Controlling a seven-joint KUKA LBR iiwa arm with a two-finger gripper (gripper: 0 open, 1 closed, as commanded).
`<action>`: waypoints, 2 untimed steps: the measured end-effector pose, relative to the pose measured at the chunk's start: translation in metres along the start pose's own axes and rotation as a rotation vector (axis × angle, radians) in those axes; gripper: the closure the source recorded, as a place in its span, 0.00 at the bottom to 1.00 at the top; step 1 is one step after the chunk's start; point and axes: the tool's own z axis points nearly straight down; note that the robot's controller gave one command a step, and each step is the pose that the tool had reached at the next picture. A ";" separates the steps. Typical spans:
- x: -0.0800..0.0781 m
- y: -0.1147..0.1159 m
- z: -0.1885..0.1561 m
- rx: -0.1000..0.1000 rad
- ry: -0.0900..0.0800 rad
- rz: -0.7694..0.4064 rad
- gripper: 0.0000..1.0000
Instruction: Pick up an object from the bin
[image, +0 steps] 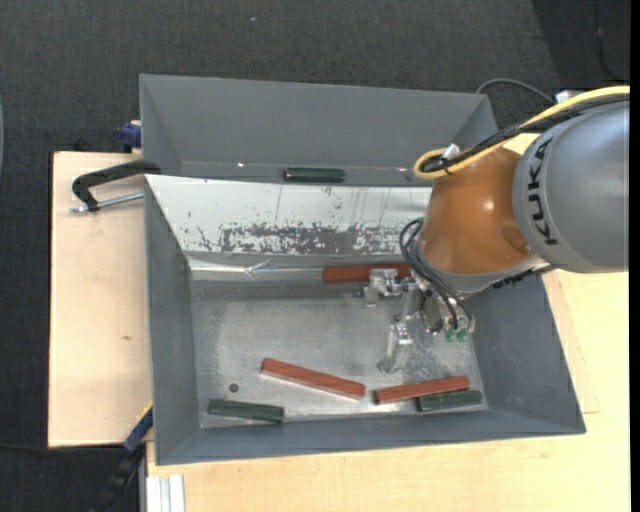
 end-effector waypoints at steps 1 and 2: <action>0.009 0.005 0.008 -0.007 0.009 0.036 0.00; 0.027 0.022 0.027 0.000 0.006 -0.010 0.00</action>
Offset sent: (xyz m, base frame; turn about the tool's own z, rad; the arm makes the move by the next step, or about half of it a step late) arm -0.0466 0.0571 -0.0454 -0.1590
